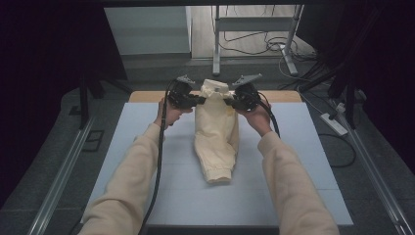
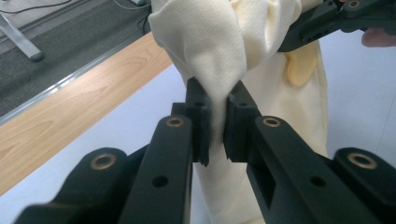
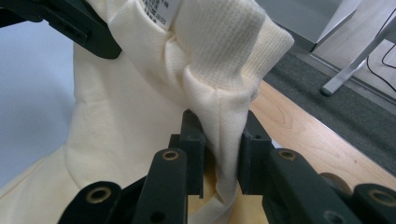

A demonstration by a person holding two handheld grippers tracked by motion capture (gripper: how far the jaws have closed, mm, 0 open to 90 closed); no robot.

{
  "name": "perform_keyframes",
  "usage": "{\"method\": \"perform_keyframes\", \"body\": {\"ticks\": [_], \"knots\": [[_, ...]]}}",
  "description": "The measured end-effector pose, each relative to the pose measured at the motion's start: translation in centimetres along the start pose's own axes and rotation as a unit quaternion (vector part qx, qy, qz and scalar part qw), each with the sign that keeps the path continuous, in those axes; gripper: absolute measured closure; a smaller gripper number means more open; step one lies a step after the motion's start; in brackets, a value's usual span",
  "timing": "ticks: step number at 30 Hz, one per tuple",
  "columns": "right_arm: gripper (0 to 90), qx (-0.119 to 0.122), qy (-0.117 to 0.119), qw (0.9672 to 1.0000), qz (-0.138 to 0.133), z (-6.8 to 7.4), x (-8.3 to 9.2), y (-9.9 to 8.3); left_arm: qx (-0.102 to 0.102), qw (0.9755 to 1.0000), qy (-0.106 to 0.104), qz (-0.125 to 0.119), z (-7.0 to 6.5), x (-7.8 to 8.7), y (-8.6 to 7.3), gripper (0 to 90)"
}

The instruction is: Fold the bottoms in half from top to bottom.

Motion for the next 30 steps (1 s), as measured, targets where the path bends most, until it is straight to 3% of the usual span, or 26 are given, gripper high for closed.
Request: {"method": "perform_keyframes", "body": {"ticks": [30], "knots": [[75.0, -0.003, 0.015, 0.9998, -0.007, 1.8, 1.4, -2.4, -0.010, 0.9998, -0.018, 0.005, -2.5, 0.1, -2.8, 81.8]]}}
Point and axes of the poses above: each handheld gripper's, and its own axes: x roughly backward along the jaws, y roughly out of its top, z roughly to its left, the point moved 2 cm from there along -x, roughly forward along the jaws, and after that the axes turned 10 degrees about -y, right-handed, at the moved point
